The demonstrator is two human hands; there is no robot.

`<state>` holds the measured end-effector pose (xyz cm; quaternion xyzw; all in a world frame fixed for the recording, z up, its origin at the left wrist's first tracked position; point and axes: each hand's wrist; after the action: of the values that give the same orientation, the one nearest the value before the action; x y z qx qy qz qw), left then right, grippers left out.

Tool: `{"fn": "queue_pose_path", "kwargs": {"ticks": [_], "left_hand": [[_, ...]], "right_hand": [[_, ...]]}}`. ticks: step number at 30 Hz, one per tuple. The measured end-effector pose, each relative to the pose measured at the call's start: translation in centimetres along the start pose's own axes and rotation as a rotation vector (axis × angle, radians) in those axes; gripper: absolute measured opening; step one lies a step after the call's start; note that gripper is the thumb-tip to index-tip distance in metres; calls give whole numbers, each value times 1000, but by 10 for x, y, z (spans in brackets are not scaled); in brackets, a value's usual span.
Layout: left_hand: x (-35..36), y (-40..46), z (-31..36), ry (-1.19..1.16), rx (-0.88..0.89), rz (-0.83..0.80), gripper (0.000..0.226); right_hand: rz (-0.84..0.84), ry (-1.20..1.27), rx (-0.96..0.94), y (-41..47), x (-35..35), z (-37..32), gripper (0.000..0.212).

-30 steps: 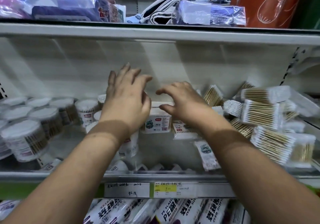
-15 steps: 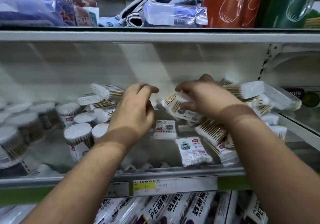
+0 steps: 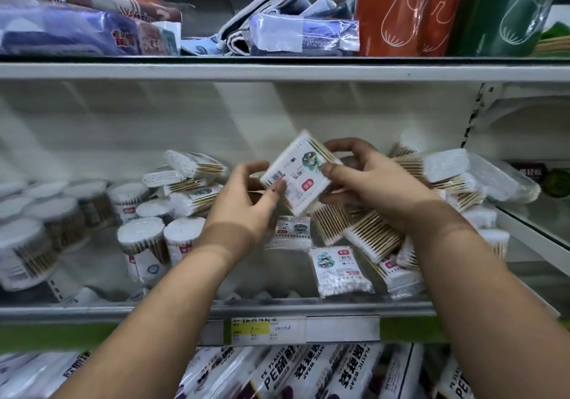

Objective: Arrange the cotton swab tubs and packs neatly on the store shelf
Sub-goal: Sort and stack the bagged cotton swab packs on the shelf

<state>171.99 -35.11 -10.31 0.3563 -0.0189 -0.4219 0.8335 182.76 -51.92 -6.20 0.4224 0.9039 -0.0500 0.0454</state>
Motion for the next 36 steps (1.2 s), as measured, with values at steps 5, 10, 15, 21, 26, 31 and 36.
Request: {"fn": "queue_pose_path", "kwargs": {"ticks": [5,10,15,21,26,31,36], "left_hand": [[-25,10,6,39,22,72,26],[-46,6,7,251,77,58,29],[-51,-1,4,399,93,67,29],[-55,-4,3,420,81,96,27],[-49,-11,2,400,51,165,25],[-36,-12,-4,185,-9,258,19],[-30,-15,10,587,-146,-59,40]], "right_hand": [[-142,-193,64,6,3,15,46],[86,-979,-25,11,22,27,52],[149,-1421,-146,31,49,56,56],[202,-1584,-106,38,36,50,42],[57,-1271,-3,18,34,20,52],[-34,-583,-29,8,40,8,52],[-22,-26,-2,16,51,23,46]]}}
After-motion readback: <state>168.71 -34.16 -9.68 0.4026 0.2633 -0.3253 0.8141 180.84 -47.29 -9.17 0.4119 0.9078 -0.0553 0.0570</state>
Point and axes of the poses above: each hand's wrist, its own y-axis towards the middle knuckle, its own x-axis out of the palm, z = x × y, and after that the axes turned 15 degrees about x, right-handed
